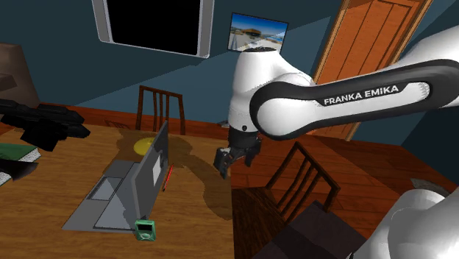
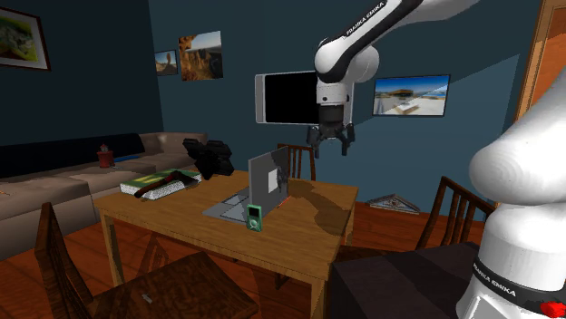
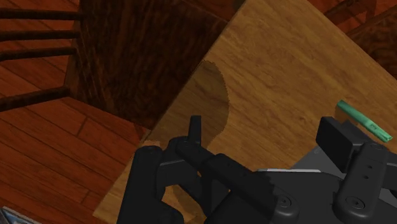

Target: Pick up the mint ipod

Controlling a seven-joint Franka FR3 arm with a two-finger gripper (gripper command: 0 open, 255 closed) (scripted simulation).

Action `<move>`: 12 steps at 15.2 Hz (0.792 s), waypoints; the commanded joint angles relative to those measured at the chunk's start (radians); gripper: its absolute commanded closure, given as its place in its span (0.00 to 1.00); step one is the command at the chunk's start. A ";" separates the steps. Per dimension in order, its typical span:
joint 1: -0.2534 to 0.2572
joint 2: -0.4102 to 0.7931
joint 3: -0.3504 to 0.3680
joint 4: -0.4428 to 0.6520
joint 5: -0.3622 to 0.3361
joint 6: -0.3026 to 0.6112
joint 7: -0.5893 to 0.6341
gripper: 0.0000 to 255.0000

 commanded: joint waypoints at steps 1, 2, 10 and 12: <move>0.000 0.078 0.034 0.023 -0.015 0.054 0.053 0.00; 0.000 0.114 0.049 0.037 -0.026 0.074 0.079 0.00; 0.033 0.432 0.126 0.201 -0.184 0.195 0.317 0.00; 0.056 0.515 0.127 0.256 -0.235 0.211 0.377 0.00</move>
